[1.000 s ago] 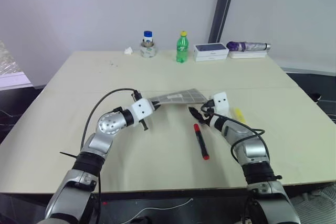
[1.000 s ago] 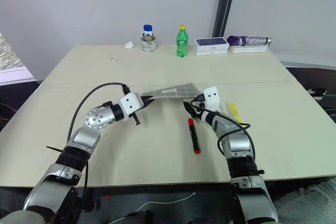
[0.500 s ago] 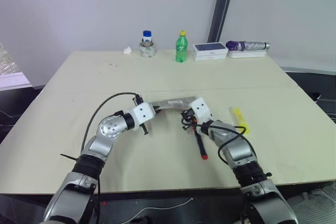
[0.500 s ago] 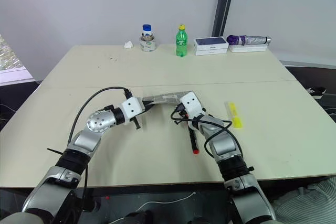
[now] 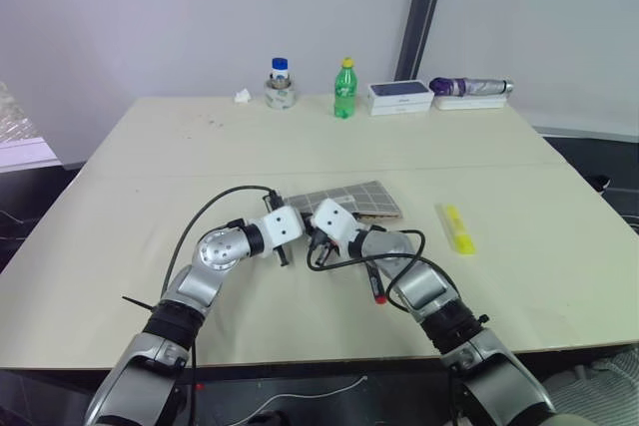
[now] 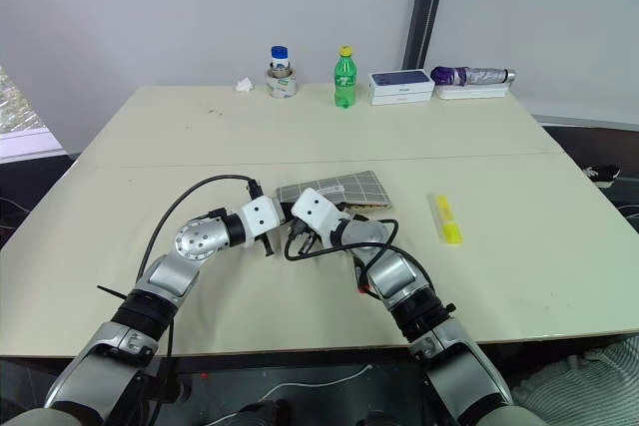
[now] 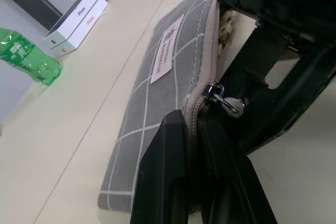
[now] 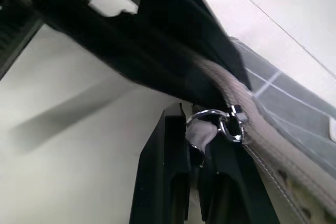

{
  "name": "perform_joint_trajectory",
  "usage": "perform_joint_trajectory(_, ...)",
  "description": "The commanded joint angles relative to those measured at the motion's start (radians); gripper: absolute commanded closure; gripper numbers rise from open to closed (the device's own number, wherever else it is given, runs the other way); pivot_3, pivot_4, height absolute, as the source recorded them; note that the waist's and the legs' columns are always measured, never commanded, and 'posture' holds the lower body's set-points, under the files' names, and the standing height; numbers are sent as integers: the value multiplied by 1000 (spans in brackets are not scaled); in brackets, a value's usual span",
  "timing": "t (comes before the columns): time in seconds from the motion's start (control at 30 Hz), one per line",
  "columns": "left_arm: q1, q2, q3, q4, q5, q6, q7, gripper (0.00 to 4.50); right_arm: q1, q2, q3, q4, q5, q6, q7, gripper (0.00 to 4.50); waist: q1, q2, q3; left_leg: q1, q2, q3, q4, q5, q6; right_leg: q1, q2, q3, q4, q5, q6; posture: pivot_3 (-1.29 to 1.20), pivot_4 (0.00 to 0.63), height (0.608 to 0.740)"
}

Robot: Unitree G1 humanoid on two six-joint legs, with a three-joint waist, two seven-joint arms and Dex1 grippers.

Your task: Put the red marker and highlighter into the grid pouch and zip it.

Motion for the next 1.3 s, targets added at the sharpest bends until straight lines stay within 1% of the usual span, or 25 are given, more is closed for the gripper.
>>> perform_joint_trajectory(0.03, -20, -10, 6, -32, -5, 0, 20, 4500, -25, 38, 8, -56, 11, -41, 22, 4469, 0, 0, 0, 0, 0, 0, 0, 0, 0, 0, 0, 0, 0, 0, 0, 0, 150, 740)
perform_joint_trajectory(0.13, -13, -3, 19, -39, -11, 2, 30, 4500, -30, 13, -25, -46, 15, -77, 24, 3392, -1, 0, 0, 0, 0, 0, 0, 0, 0, 0, 0, 0, 0, 0, 0, 0, 150, 740)
perform_joint_trajectory(0.17, -11, -1, 26, -42, -14, 0, 39, 4500, -30, 1, -36, -52, 13, -83, 25, 2966, -1, 0, 0, 0, 0, 0, 0, 0, 0, -1, 0, 0, 0, 0, 0, 0, 150, 740)
perform_joint_trajectory(0.3, -7, 12, 38, -46, -8, -9, 66, 4500, -9, -54, -39, -103, 10, -85, 76, 926, 1, 0, 0, 0, 0, 0, 0, 0, 0, -1, 0, 0, 0, 0, 0, 0, 150, 740)
perform_joint_trajectory(0.33, -6, 17, 43, -46, -3, -18, 83, 4500, 11, -82, -42, -146, 11, -79, 95, 410, 1, 0, 0, 0, 0, 0, 0, 0, 0, 0, 0, 0, 0, 0, 0, 0, 150, 740)
perform_joint_trajectory(0.37, -4, 20, 49, -46, 1, -21, 100, 4500, 30, -109, -49, -192, 15, -69, 113, 56, 3, 0, 0, 0, 0, 0, 0, 0, 0, -1, 0, 0, 0, 0, 0, 0, 150, 740)
perform_joint_trajectory(0.47, 3, 35, 50, -43, 18, -25, 129, 4500, 92, -171, -94, -320, 61, -34, 154, 56, 2, 0, 0, -1, 0, 0, 0, 0, 0, -1, 0, 0, 0, 0, 0, 0, 150, 740)
perform_joint_trajectory(0.6, 18, 52, 52, -48, 25, -44, 154, 4500, 190, -229, -193, -456, 129, 36, 158, 56, 2, 0, 0, -1, 0, 0, 0, 0, 0, -1, 0, 0, 0, 0, 0, 0, 150, 740)
perform_joint_trajectory(0.73, 44, 70, 57, -51, 37, -71, 181, 4500, 331, -239, -302, -570, 162, 126, 80, 56, 4, 0, 0, -1, 0, 0, 0, 0, 0, -1, 0, 0, 0, 0, 0, 0, 150, 740)
perform_joint_trajectory(0.8, 58, 76, 59, -55, 38, -77, 188, 4500, 413, -201, -378, -626, 152, 145, -22, 56, 4, -1, 0, -1, 0, 0, 0, 0, 0, 0, 0, 0, 0, 0, 0, 0, 150, 740)
perform_joint_trajectory(0.93, 71, 80, 60, -53, 34, -81, 195, 4500, 510, -160, -442, -700, 125, 153, -144, 56, 4, -1, 0, -1, 0, 0, 0, 0, 0, -1, 0, 1, 0, 0, 0, 0, 150, 740)
perform_joint_trajectory(1.03, 69, 76, 56, -43, 36, -89, 198, 4500, 482, -148, -498, -657, 117, 169, -226, 56, 1, -1, 0, -1, 0, 0, 0, 0, 0, -1, 0, 1, 1, 0, 0, 0, 150, 740)
perform_joint_trajectory(1.13, 53, 68, 51, -32, 36, -92, 196, 4500, 432, -206, -559, -548, 98, 183, -270, 56, 2, -1, 0, 0, 0, 0, 0, 0, 0, -1, 0, 1, 2, 0, 0, 0, 150, 740)
perform_joint_trajectory(1.23, 41, 62, 47, -23, 38, -93, 195, 4500, 398, -254, -615, -460, 124, 223, -270, 56, 9, -1, 0, 0, 0, 1, 0, 0, 0, 0, 0, 1, 1, 0, 0, 0, 150, 740)
perform_joint_trajectory(1.3, 35, 58, 45, -18, 40, -93, 195, 4500, 369, -260, -658, -408, 179, 271, -255, 56, 8, -1, 0, 0, 0, 2, 0, 0, 0, -1, 0, 1, 1, 0, 0, 0, 150, 740)
